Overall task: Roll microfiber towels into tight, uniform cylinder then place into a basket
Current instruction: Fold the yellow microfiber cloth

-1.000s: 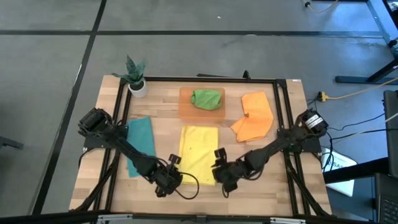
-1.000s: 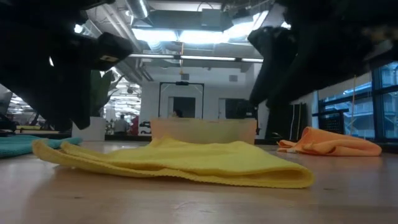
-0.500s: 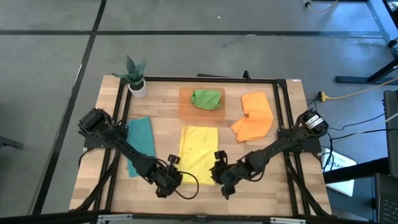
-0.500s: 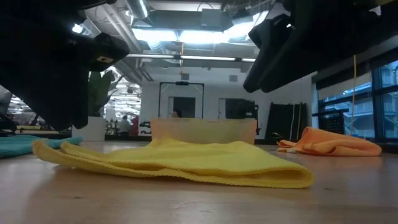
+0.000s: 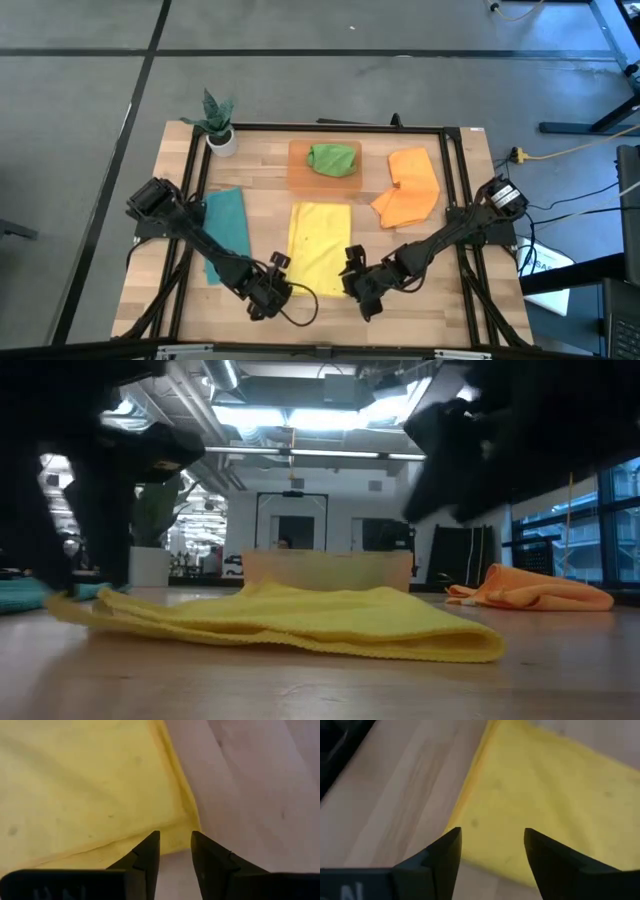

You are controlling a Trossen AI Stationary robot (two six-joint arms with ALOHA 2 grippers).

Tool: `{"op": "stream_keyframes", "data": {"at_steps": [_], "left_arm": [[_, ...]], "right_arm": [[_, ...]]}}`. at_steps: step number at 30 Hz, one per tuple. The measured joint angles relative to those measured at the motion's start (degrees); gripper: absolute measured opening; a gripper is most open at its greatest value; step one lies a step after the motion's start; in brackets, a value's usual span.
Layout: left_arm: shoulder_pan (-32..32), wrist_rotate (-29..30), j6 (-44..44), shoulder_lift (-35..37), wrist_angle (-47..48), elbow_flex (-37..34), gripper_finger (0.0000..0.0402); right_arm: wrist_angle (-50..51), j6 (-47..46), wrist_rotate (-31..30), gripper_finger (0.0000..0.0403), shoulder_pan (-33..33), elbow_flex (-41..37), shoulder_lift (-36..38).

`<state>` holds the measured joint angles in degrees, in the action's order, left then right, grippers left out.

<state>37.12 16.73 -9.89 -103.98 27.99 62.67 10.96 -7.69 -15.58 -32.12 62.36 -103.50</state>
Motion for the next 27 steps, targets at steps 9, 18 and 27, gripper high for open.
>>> {"op": "stream_keyframes", "data": {"at_steps": [9,18,27], "left_arm": [[0.94,0.94,3.02,0.02,-0.29,0.00,0.0103],[0.94,1.05,4.53,-0.52,-0.34,0.00,0.0103],[0.94,1.12,4.21,-0.70,-0.65,-0.04,0.0104]], "right_arm": [[-1.75,5.42,0.67,0.0209,-1.74,-3.48,-0.30],[-8.00,10.14,0.50,0.0211,-1.74,-4.67,-4.93],[-8.73,13.68,-1.08,0.0211,-1.85,-4.53,-7.36]]}}
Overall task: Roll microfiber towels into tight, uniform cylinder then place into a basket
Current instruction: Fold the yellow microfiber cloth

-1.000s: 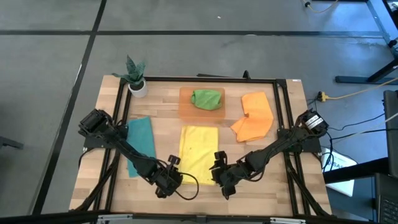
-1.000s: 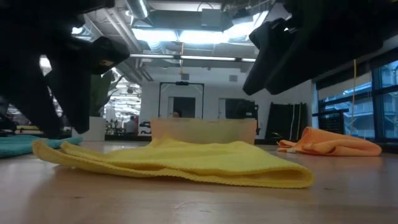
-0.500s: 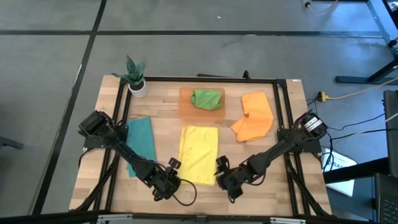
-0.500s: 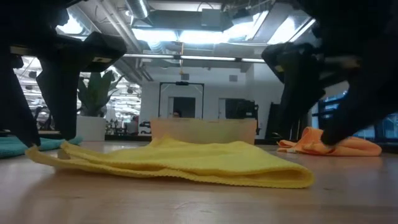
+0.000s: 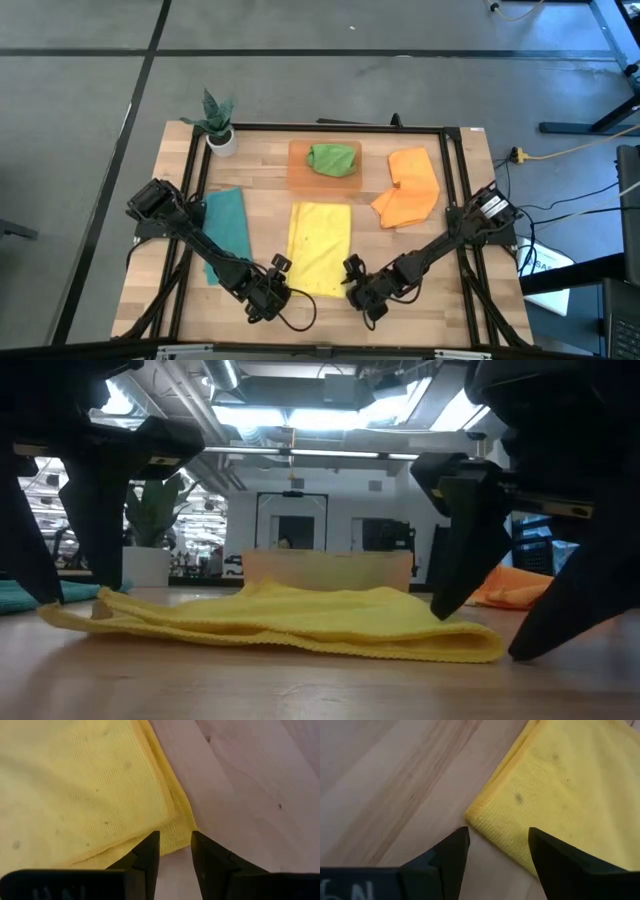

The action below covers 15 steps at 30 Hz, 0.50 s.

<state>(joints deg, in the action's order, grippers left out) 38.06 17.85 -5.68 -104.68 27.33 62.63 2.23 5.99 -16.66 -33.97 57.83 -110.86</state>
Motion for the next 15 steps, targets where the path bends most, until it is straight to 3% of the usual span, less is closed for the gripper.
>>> {"op": "stream_keyframes", "data": {"at_steps": [6,15], "left_arm": [[0.00,0.04,-0.23,0.00,-0.01,0.00,0.0101],[0.00,0.04,-0.59,0.00,0.04,0.00,0.0101]], "right_arm": [[-0.09,0.17,-2.29,0.0195,-0.09,0.03,-0.10],[-0.07,0.20,-2.65,0.0092,0.04,-0.03,-0.49]]}}
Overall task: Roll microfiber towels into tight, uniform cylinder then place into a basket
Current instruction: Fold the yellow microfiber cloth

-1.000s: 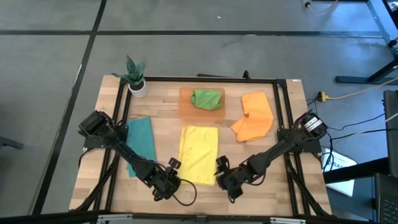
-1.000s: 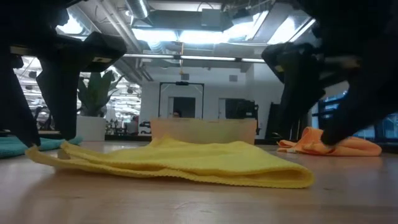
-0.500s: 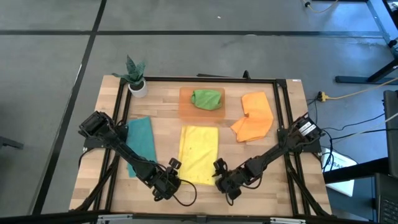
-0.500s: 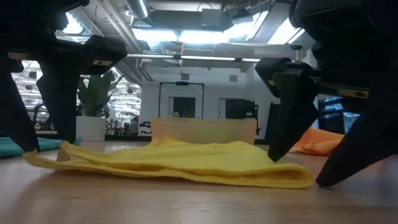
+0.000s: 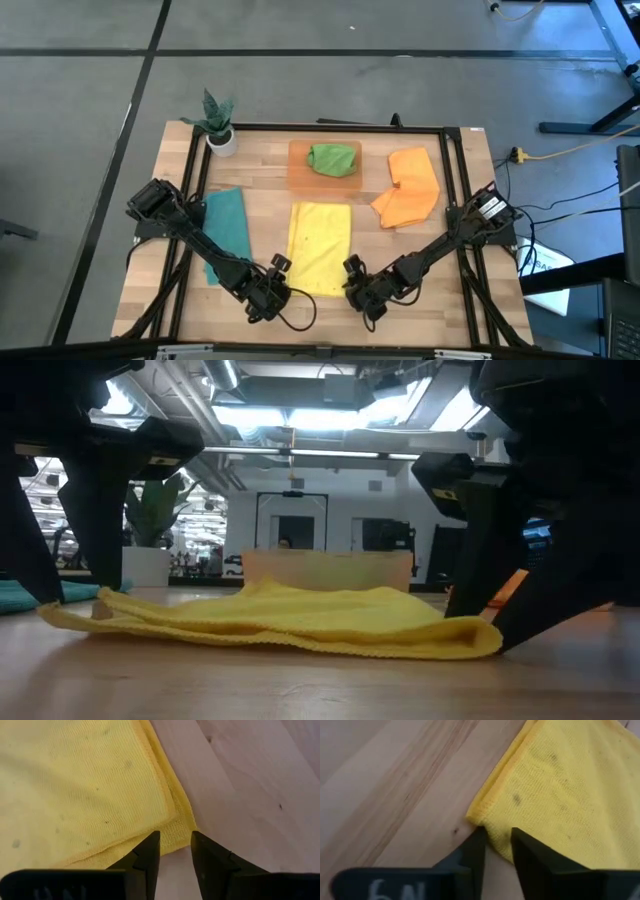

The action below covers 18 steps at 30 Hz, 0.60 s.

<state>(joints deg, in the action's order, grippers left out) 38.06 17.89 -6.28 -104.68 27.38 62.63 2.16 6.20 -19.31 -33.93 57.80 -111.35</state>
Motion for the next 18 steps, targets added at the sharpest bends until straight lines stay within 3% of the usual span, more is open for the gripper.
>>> {"op": "stream_keyframes", "data": {"at_steps": [6,10,18], "left_arm": [[0.23,0.06,-1.27,0.00,0.23,0.00,0.0103],[0.60,0.07,-1.92,0.00,0.43,0.00,0.0101],[0.96,2.16,-2.63,0.04,0.51,0.00,0.0101]], "right_arm": [[0.31,0.69,-1.03,0.0010,0.13,-0.07,-0.09],[1.37,3.44,-1.11,0.0006,0.48,0.30,0.02],[18.88,3.54,-0.79,0.0003,3.38,9.12,0.55]]}}
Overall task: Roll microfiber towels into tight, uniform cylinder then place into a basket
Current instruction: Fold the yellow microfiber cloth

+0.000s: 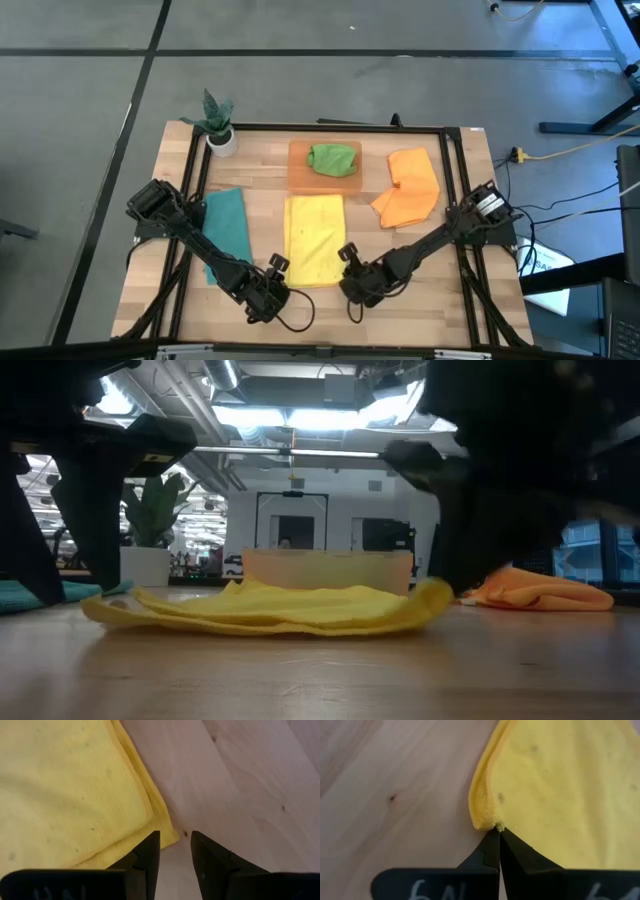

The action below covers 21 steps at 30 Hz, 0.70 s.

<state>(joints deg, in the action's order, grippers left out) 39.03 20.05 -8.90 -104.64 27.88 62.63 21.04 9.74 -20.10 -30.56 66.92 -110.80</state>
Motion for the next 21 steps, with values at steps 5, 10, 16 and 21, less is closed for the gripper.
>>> {"op": "stream_keyframes", "data": {"at_steps": [5,10,16,21], "left_arm": [[0.00,0.35,-0.08,0.02,-0.18,0.00,0.0103],[0.00,0.33,-0.16,0.02,-0.23,0.00,0.0101],[0.06,0.33,-0.16,0.02,-0.27,0.00,0.0102],[0.16,0.33,-0.93,0.04,-0.20,0.00,0.0103]], "right_arm": [[3.63,4.45,0.59,0.0002,1.46,4.33,0.02],[2.44,10.96,3.17,0.0001,3.35,7.62,0.02],[-2.52,18.81,6.33,0.0001,6.93,8.00,0.10],[-7.28,24.09,10.10,0.0000,10.21,7.91,0.10]]}}
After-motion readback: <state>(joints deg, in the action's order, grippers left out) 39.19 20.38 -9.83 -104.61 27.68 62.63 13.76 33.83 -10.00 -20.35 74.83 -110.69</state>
